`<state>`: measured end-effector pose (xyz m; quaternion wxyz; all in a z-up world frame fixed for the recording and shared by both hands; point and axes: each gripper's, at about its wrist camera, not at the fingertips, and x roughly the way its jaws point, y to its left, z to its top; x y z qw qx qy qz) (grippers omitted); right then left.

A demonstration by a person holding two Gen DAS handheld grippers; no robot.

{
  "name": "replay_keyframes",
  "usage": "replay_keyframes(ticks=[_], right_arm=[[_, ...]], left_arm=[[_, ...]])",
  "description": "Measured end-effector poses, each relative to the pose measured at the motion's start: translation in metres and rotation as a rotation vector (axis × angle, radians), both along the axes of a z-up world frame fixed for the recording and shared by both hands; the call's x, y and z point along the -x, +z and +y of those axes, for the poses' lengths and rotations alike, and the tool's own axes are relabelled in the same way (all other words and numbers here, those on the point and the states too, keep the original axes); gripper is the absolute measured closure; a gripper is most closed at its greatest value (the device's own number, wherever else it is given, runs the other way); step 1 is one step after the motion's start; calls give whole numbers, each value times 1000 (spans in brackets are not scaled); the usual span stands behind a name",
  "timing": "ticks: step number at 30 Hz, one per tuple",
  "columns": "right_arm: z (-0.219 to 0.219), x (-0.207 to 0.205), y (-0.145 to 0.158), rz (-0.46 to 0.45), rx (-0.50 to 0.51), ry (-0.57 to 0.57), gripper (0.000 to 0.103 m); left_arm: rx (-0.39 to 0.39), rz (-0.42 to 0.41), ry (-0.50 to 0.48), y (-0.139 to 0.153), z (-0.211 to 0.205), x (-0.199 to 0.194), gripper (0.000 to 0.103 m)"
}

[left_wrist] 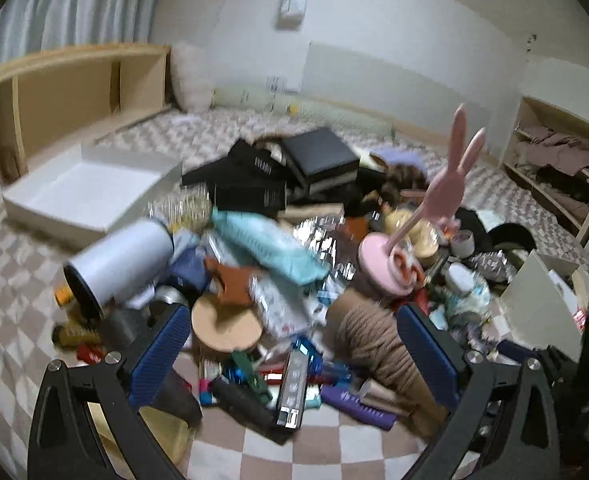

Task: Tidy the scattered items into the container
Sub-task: 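Lower the right gripper onto the twine-wrapped cardboard tube and close it, then lift the cardboard tube with the right gripper while the left gripper grasps a silver lighter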

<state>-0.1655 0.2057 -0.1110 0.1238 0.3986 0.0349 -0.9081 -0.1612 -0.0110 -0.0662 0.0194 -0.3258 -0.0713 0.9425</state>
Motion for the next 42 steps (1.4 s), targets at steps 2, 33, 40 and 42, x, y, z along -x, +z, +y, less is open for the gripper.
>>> replay_keyframes(ticks=[2, 33, 40, 42], right_arm=[[-3, 4, -2, -18, 15, 20, 11], [-2, -40, -15, -179, 235, 99, 60], [33, -45, -7, -168, 389, -2, 60], [41, -46, -4, -151, 405, -28, 60]], left_arm=[[16, -22, 7, -10, 1, 1, 0], [-162, -174, -46, -38, -9, 8, 0], [-115, -210, -9, -46, -22, 9, 1], [-77, -219, -34, -47, -14, 9, 1]])
